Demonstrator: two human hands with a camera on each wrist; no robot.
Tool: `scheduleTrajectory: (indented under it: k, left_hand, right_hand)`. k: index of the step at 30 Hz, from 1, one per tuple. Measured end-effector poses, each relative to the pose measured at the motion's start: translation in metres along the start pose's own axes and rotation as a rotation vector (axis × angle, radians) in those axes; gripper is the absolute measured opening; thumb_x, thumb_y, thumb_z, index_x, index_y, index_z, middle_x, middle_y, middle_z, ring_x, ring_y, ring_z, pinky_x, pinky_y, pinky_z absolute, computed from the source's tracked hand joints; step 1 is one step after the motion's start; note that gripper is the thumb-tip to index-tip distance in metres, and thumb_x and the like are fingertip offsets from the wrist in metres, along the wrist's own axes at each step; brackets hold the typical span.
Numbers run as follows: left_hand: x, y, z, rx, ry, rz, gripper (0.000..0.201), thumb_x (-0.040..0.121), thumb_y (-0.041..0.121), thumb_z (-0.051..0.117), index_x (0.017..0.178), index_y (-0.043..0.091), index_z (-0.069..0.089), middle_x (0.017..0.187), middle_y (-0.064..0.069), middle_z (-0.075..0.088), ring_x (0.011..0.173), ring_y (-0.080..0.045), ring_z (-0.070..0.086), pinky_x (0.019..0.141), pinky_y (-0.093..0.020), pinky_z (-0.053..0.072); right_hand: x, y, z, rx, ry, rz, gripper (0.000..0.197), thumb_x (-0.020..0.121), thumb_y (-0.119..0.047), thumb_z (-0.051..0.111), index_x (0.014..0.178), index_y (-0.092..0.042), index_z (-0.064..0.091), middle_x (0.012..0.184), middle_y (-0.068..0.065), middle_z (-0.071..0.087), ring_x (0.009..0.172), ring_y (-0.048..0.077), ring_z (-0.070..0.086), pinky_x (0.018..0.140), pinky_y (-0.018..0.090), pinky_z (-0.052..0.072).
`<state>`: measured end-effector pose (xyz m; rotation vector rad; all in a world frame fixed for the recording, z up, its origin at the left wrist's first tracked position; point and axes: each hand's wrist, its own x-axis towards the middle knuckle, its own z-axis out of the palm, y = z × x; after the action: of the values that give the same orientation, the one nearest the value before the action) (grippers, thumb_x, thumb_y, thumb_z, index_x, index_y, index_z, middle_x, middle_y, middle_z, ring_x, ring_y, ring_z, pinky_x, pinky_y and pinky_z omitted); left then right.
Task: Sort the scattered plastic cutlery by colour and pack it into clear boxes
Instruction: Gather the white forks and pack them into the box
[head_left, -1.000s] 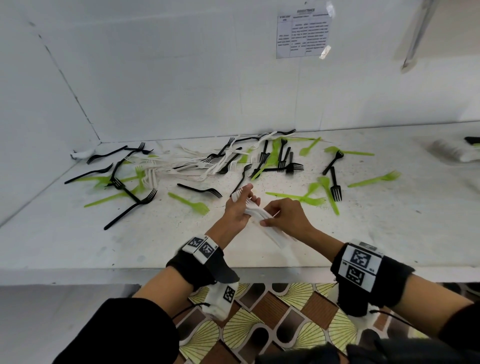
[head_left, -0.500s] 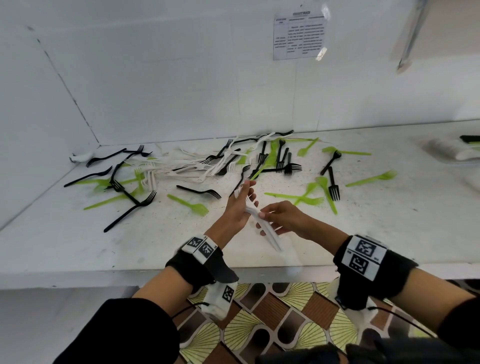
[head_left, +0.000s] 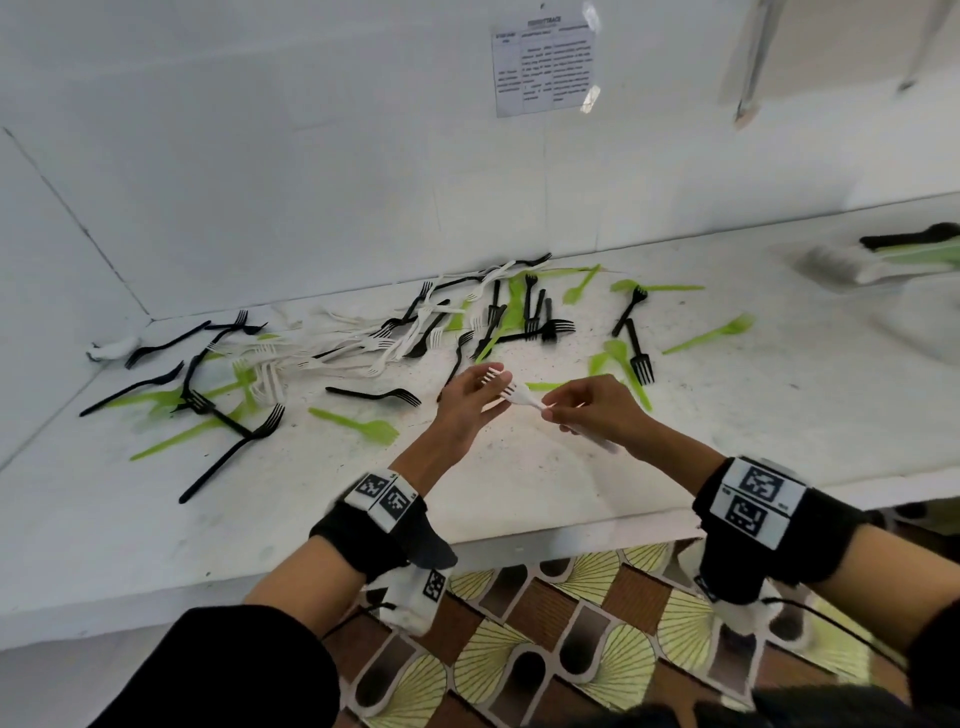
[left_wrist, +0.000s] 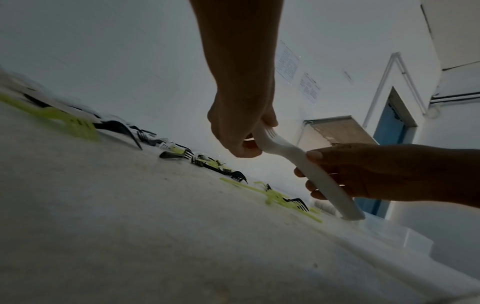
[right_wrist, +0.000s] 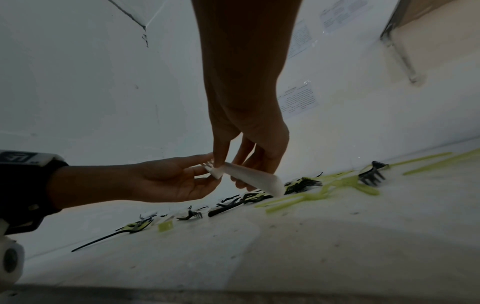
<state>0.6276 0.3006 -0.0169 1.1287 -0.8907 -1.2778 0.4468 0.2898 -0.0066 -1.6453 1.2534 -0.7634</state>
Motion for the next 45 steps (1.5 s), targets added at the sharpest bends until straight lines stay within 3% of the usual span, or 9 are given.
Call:
scheduleTrajectory:
  k: [8, 13, 19, 24, 28, 32, 37, 39, 45]
  left_hand:
    - [0.019, -0.013, 0.058, 0.107, -0.167, 0.003, 0.011, 0.086, 0.004, 0.062, 0.091, 0.015, 0.062, 0.087, -0.003, 0.062, 0.076, -0.006, 0.064, 0.071, -0.018, 0.053]
    - [0.029, -0.023, 0.117, 0.147, -0.276, -0.01, 0.013, 0.086, 0.001, 0.062, 0.088, 0.014, 0.063, 0.085, -0.004, 0.063, 0.078, -0.01, 0.063, 0.068, -0.016, 0.053]
    - [0.038, -0.04, 0.207, 0.141, -0.388, -0.031, 0.012, 0.086, 0.001, 0.062, 0.088, 0.013, 0.062, 0.083, -0.003, 0.061, 0.068, -0.002, 0.065, 0.066, -0.015, 0.053]
    - [0.046, -0.055, 0.303, 0.147, -0.485, -0.027, 0.014, 0.086, -0.001, 0.062, 0.087, 0.013, 0.061, 0.082, -0.003, 0.06, 0.067, -0.001, 0.065, 0.069, -0.016, 0.053]
    - [0.057, -0.069, 0.38, 0.193, -0.563, 0.017, 0.013, 0.084, 0.002, 0.065, 0.088, 0.014, 0.063, 0.081, -0.002, 0.06, 0.07, -0.003, 0.064, 0.073, -0.018, 0.054]
    - [0.061, -0.084, 0.445, 0.216, -0.595, 0.069, 0.014, 0.082, 0.003, 0.068, 0.088, 0.015, 0.066, 0.083, -0.002, 0.06, 0.075, -0.006, 0.063, 0.074, -0.019, 0.054]
    - [0.064, -0.093, 0.501, 0.241, -0.605, 0.092, 0.013, 0.081, 0.003, 0.069, 0.088, 0.014, 0.065, 0.085, -0.005, 0.06, 0.084, -0.014, 0.061, 0.079, -0.023, 0.055]
    - [0.066, -0.095, 0.519, 0.25, -0.614, 0.098, 0.013, 0.081, 0.004, 0.069, 0.088, 0.014, 0.065, 0.086, -0.005, 0.06, 0.084, -0.013, 0.061, 0.077, -0.021, 0.055]
    - [0.085, -0.091, 0.563, 0.295, -0.66, 0.118, 0.014, 0.082, 0.004, 0.068, 0.089, 0.015, 0.065, 0.09, -0.006, 0.059, 0.085, -0.013, 0.061, 0.079, -0.021, 0.055]
  right_hand:
    - [-0.024, 0.023, -0.056, -0.113, 0.155, 0.004, 0.016, 0.075, -0.018, 0.076, 0.091, -0.014, 0.072, 0.068, -0.003, 0.067, 0.049, -0.007, 0.055, 0.06, 0.004, 0.042]
    - [-0.044, 0.044, -0.107, -0.138, 0.263, 0.041, 0.019, 0.075, -0.02, 0.077, 0.092, -0.014, 0.073, 0.08, 0.003, 0.07, 0.065, 0.0, 0.061, 0.074, 0.022, 0.048]
    - [-0.068, 0.076, -0.181, -0.124, 0.335, 0.063, 0.016, 0.077, -0.017, 0.075, 0.092, -0.013, 0.072, 0.073, 0.002, 0.068, 0.051, -0.007, 0.057, 0.057, 0.003, 0.043]
    - [-0.089, 0.109, -0.257, -0.102, 0.405, 0.109, 0.019, 0.078, -0.02, 0.074, 0.094, -0.013, 0.07, 0.076, 0.004, 0.07, 0.059, 0.006, 0.062, 0.062, 0.011, 0.05]
    - [-0.101, 0.139, -0.32, -0.093, 0.474, 0.132, 0.02, 0.077, -0.023, 0.075, 0.095, -0.014, 0.069, 0.075, 0.001, 0.07, 0.055, -0.001, 0.063, 0.063, 0.009, 0.051]
    - [-0.114, 0.163, -0.374, -0.113, 0.508, 0.148, 0.018, 0.078, -0.023, 0.074, 0.094, -0.019, 0.066, 0.081, 0.003, 0.071, 0.065, 0.006, 0.064, 0.079, 0.021, 0.049]
    - [-0.124, 0.18, -0.426, -0.165, 0.518, 0.158, 0.023, 0.081, -0.024, 0.071, 0.103, -0.016, 0.068, 0.091, 0.005, 0.071, 0.083, 0.012, 0.064, 0.081, 0.021, 0.045]
    - [-0.125, 0.186, -0.442, -0.184, 0.523, 0.158, 0.023, 0.082, -0.024, 0.07, 0.103, -0.016, 0.068, 0.089, 0.002, 0.07, 0.082, 0.01, 0.063, 0.076, 0.015, 0.043]
    - [-0.117, 0.199, -0.484, -0.151, 0.524, 0.159, 0.015, 0.08, -0.024, 0.071, 0.094, -0.022, 0.066, 0.083, -0.004, 0.068, 0.075, 0.007, 0.061, 0.083, 0.027, 0.045]
